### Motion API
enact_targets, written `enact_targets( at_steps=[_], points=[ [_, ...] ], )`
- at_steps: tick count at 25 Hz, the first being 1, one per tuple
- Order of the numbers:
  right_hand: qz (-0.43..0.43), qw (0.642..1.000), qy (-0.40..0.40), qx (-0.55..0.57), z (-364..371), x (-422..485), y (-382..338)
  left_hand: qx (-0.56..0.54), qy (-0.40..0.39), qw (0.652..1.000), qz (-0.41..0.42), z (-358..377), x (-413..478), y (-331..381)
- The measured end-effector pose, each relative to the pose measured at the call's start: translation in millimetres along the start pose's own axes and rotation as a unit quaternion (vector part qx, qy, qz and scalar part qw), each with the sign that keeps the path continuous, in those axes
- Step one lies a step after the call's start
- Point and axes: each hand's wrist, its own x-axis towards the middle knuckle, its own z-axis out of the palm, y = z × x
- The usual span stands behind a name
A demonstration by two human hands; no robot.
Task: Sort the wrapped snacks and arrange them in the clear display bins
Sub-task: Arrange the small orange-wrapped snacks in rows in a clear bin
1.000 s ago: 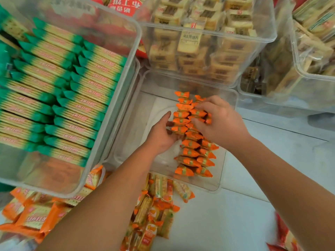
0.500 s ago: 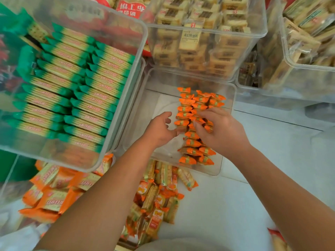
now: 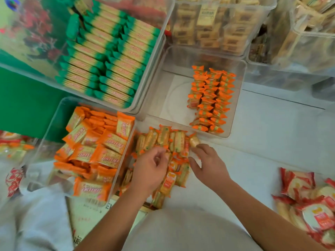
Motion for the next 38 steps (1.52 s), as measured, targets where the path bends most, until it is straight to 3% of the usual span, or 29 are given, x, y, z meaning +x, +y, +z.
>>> enact_targets(
  at_steps=[6,9,14,16,19,23,25,27,29,33,36,38],
  points=[
    [0.077,0.995,-0.051,-0.040,32.3,0.2,21.7,0.123,-0.097,0.987,-0.027,21.3,-56.1,-74.4],
    [0.108,0.990,-0.040,-0.075,24.1,-28.0,33.7,0.155,-0.100,0.982,-0.032,36.1,-58.7,-75.8],
    [0.218,0.967,-0.100,-0.088,11.8,-85.7,47.4,0.251,-0.095,0.963,-0.024,62.6,-49.8,-73.6],
    [0.300,0.948,-0.067,0.077,1.5,-94.4,40.2,0.238,-0.084,0.967,-0.028,64.4,-52.9,-71.4],
    [0.372,0.836,-0.012,0.404,-31.8,-99.7,9.9,0.143,-0.048,0.987,-0.047,58.4,-66.1,-59.0],
    [0.313,0.731,-0.042,0.605,-75.7,-110.4,-23.8,-0.039,-0.027,0.998,-0.038,44.9,-101.3,-8.7],
    [0.294,0.709,-0.072,0.637,-88.9,-115.0,-33.4,-0.116,-0.044,0.992,-0.028,39.4,-120.1,17.7],
    [0.265,0.725,-0.091,0.629,-95.8,-118.9,-41.3,-0.184,-0.058,0.981,-0.031,37.2,-134.1,33.2],
    [0.237,0.769,-0.096,0.585,-98.7,-121.8,-46.2,-0.205,-0.046,0.977,-0.033,35.1,-142.3,36.9],
    [0.229,0.870,-0.057,0.433,-105.7,-116.5,-52.0,-0.131,-0.015,0.991,0.000,21.9,-147.7,19.1],
    [0.227,0.899,-0.043,0.372,-112.2,-101.2,-59.7,-0.046,-0.008,0.995,0.090,14.8,-147.3,-7.0],
    [0.201,0.914,-0.061,0.347,-111.2,-92.4,-73.9,-0.045,-0.007,0.991,0.126,12.0,-148.3,-17.6]
  ],
)
